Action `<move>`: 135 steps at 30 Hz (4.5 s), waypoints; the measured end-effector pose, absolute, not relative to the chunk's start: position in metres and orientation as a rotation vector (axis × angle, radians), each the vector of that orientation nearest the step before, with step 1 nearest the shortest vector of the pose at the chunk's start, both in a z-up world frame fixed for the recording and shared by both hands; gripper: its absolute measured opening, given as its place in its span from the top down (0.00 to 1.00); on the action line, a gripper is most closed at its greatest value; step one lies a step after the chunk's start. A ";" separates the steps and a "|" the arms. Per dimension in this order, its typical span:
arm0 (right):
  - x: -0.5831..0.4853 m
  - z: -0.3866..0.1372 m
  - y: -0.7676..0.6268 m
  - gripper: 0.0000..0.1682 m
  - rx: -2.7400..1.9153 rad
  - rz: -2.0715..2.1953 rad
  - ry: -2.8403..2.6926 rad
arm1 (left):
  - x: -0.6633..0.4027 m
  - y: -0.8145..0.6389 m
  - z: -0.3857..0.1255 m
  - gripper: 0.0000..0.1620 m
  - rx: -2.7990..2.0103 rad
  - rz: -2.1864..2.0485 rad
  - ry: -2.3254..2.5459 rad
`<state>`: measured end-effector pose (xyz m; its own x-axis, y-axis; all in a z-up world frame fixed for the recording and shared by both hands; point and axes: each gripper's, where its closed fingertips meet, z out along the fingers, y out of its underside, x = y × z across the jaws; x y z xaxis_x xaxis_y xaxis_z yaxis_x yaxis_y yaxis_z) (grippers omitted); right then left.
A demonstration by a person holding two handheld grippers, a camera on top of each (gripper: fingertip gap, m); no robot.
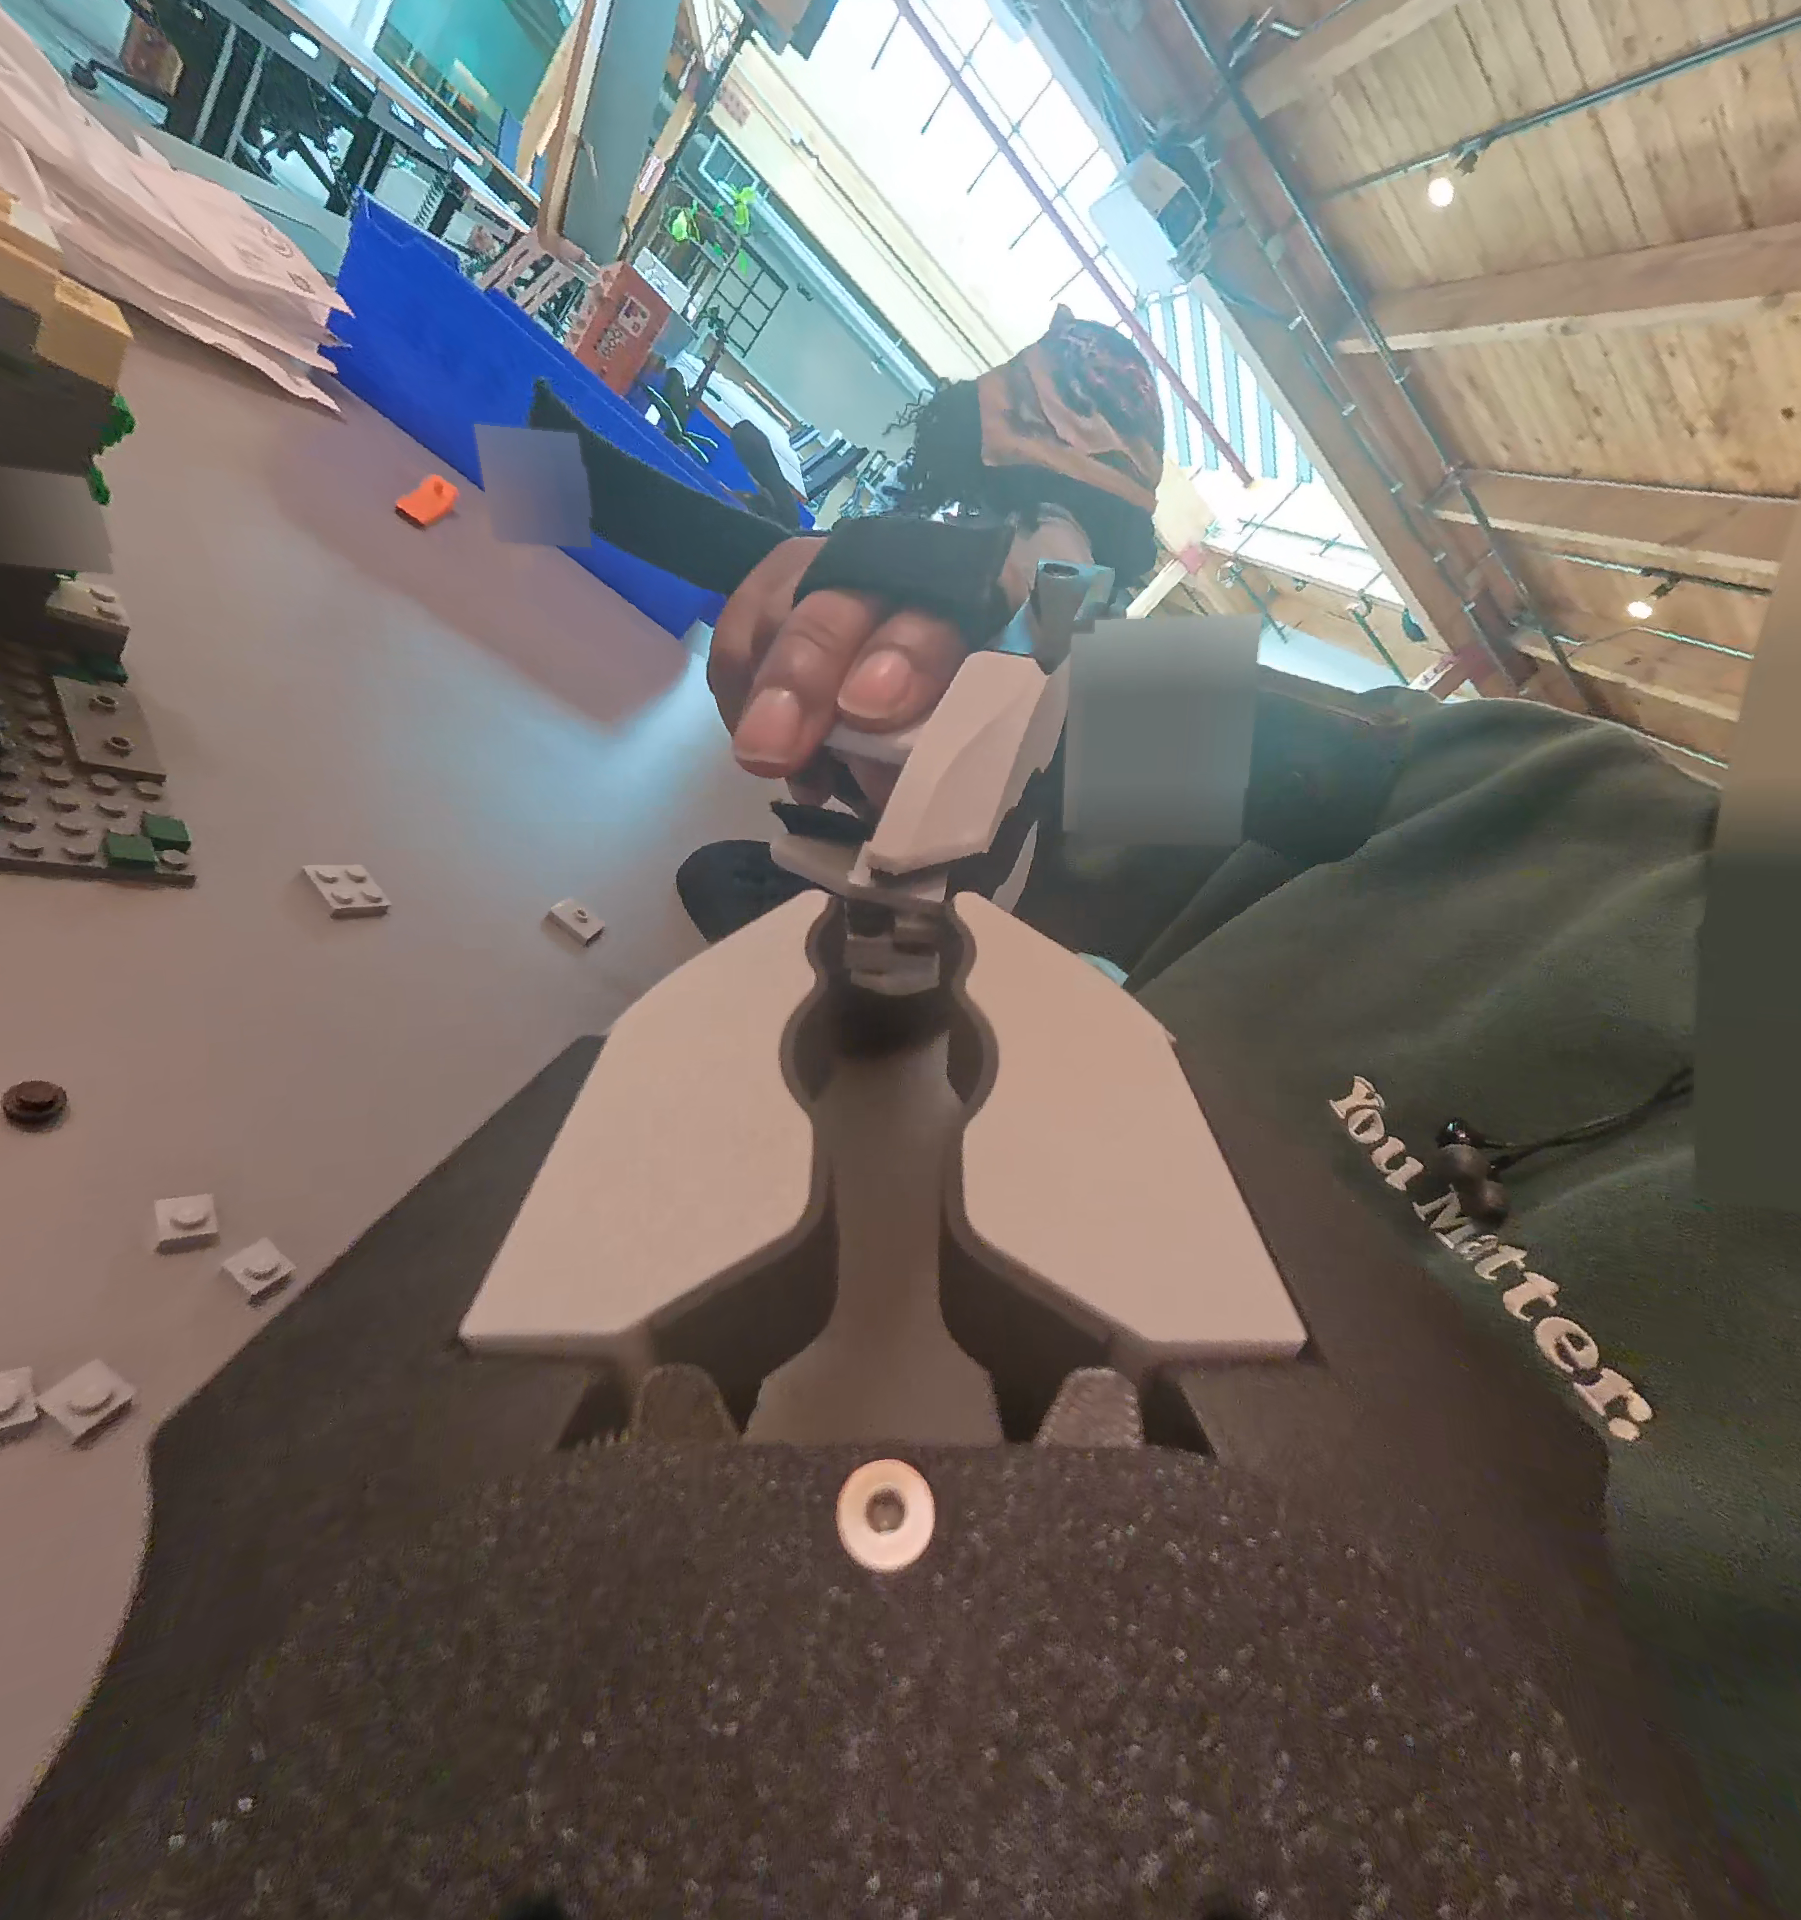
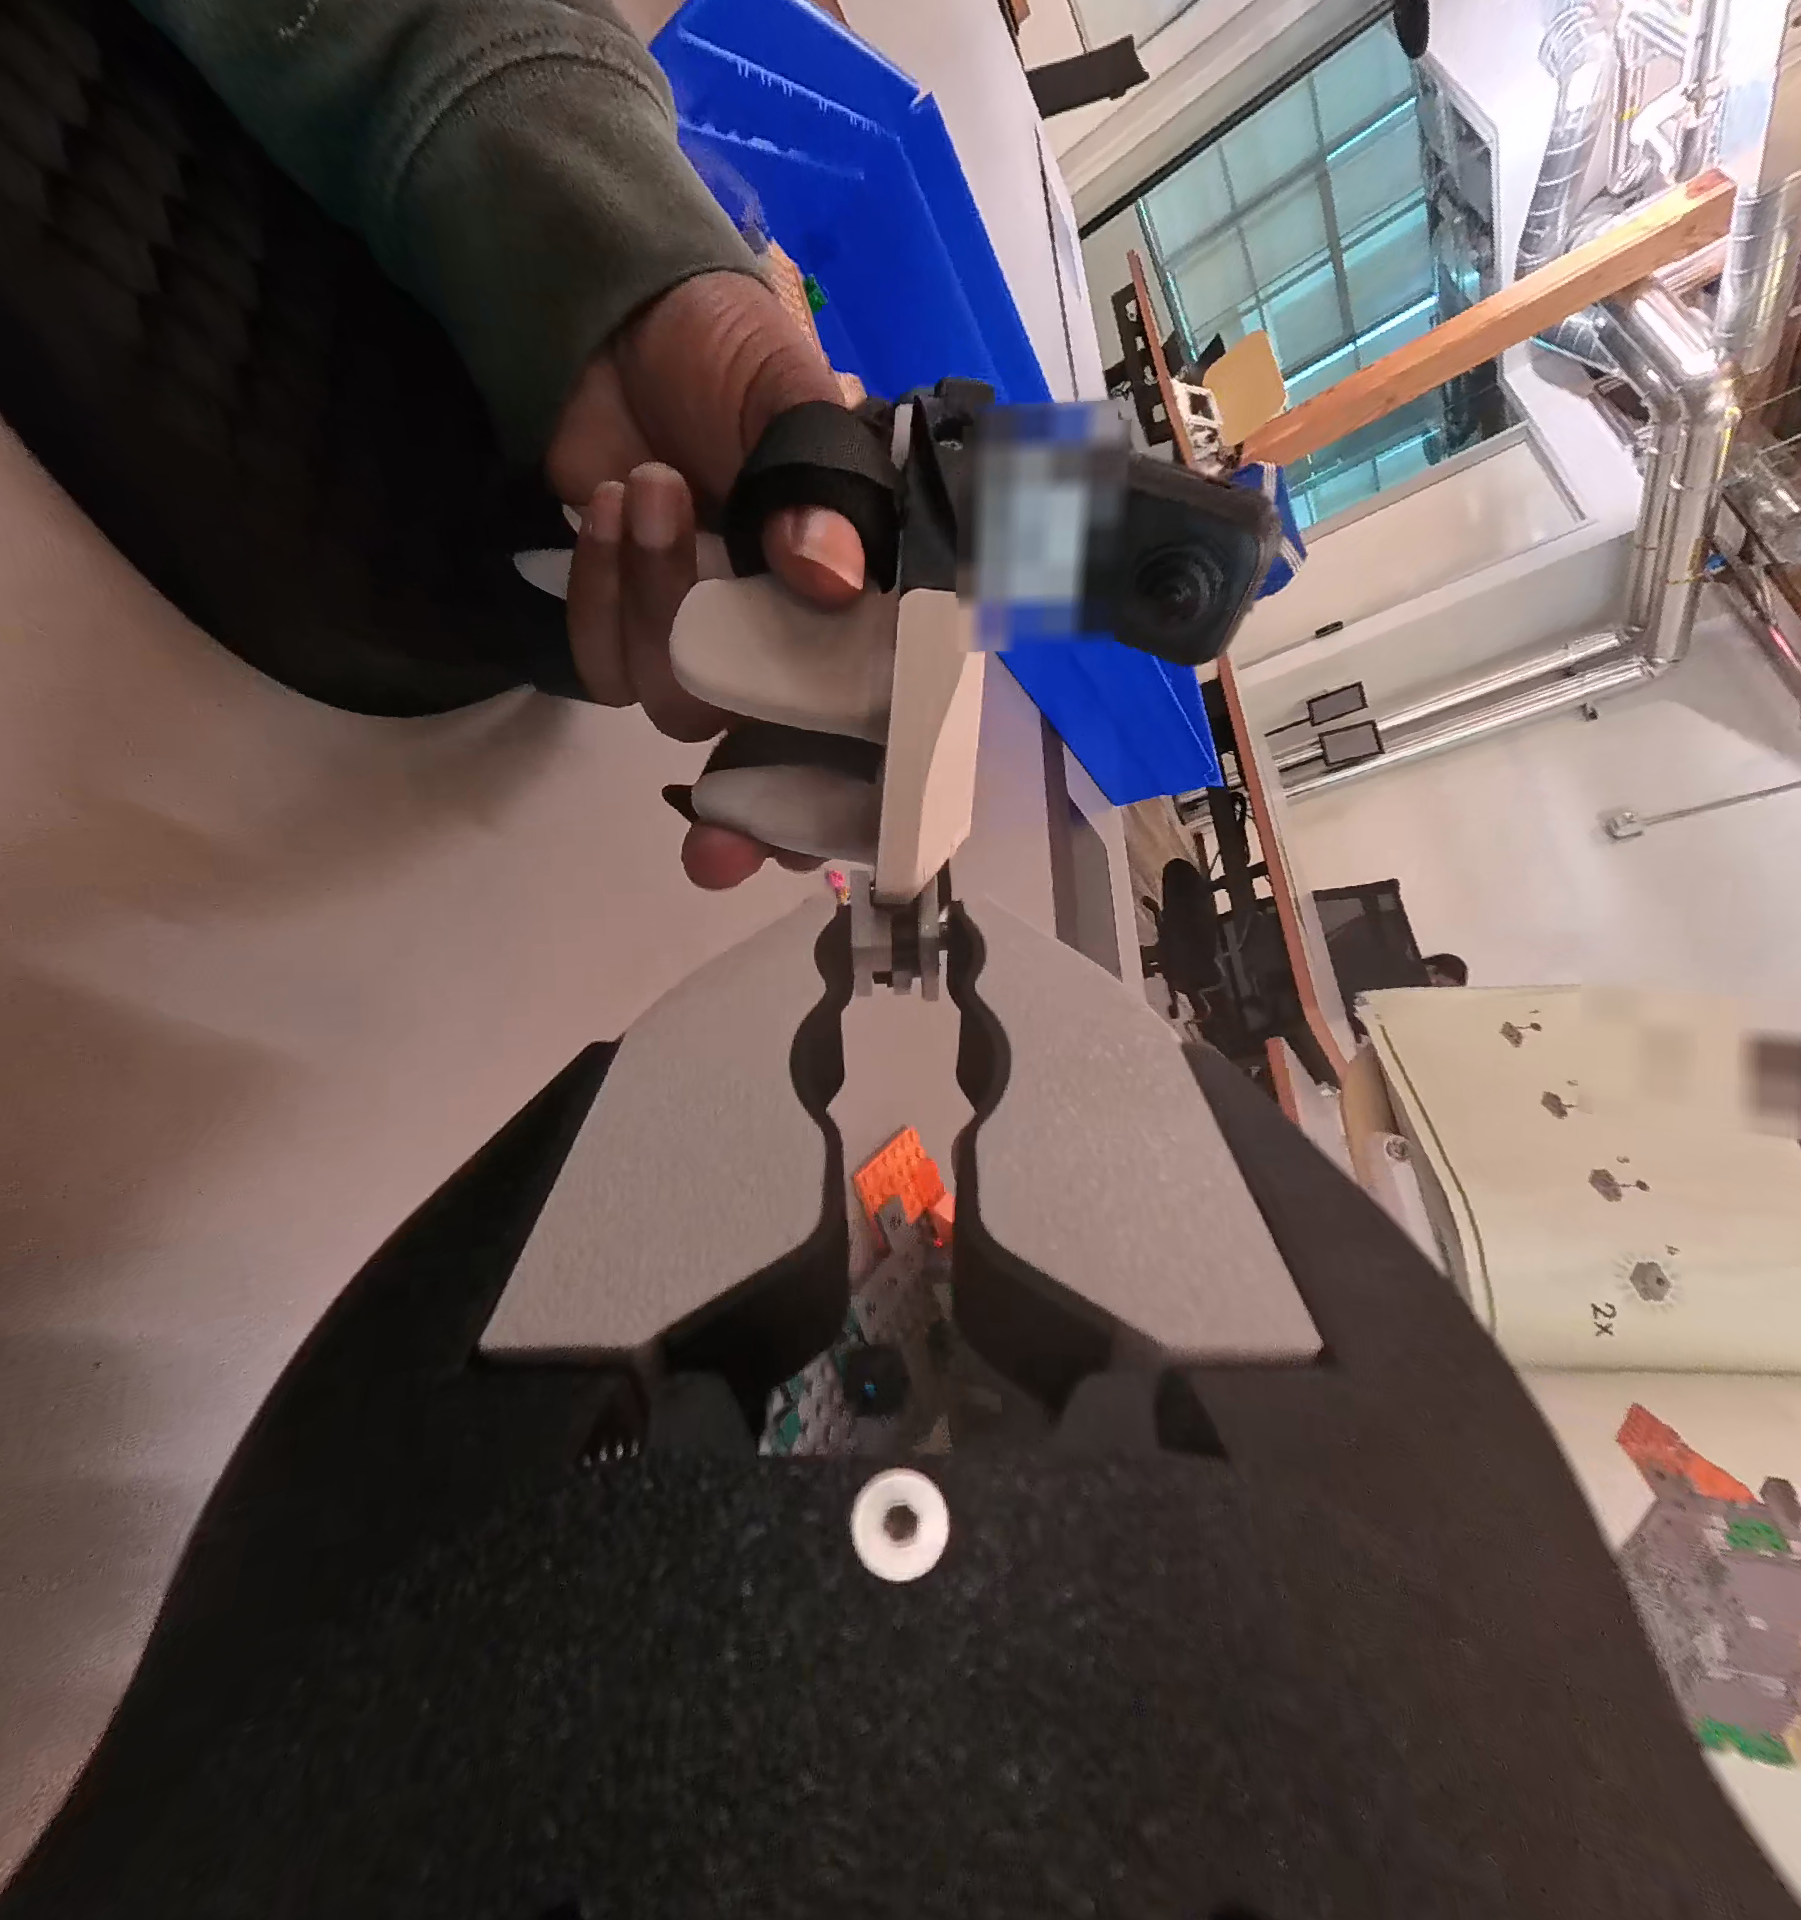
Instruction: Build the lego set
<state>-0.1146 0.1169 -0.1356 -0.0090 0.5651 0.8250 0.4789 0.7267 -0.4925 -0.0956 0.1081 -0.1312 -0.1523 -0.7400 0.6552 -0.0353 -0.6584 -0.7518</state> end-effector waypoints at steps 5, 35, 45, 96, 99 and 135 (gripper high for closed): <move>-0.115 -0.136 0.115 0.90 -0.851 0.128 -1.651 | -0.095 0.105 -0.130 0.90 -1.631 -1.907 0.874; -0.103 -0.105 0.110 0.91 -1.133 0.759 -1.390 | -0.093 0.106 -0.124 0.85 -1.465 -1.451 1.055; -0.101 -0.104 0.097 0.91 -1.138 1.012 -1.289 | -0.085 0.097 -0.116 0.90 -1.261 -1.002 1.187; -0.100 -0.099 0.084 0.90 -1.036 1.245 -1.240 | -0.083 0.090 -0.110 0.99 -1.196 -0.947 1.188; -0.099 -0.099 0.083 0.90 -1.025 1.235 -1.245 | -0.083 0.089 -0.109 0.99 -1.191 -0.960 1.188; -0.093 -0.114 0.101 0.91 -0.946 0.519 -1.493 | -0.084 0.092 -0.116 0.87 -1.319 -1.307 1.110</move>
<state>-0.0932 0.1008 -0.1135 0.0661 0.7992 0.5974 0.2564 0.5650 -0.7842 -0.0841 0.0923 -0.1163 0.0207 -0.9886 0.1488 0.0138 -0.1485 -0.9888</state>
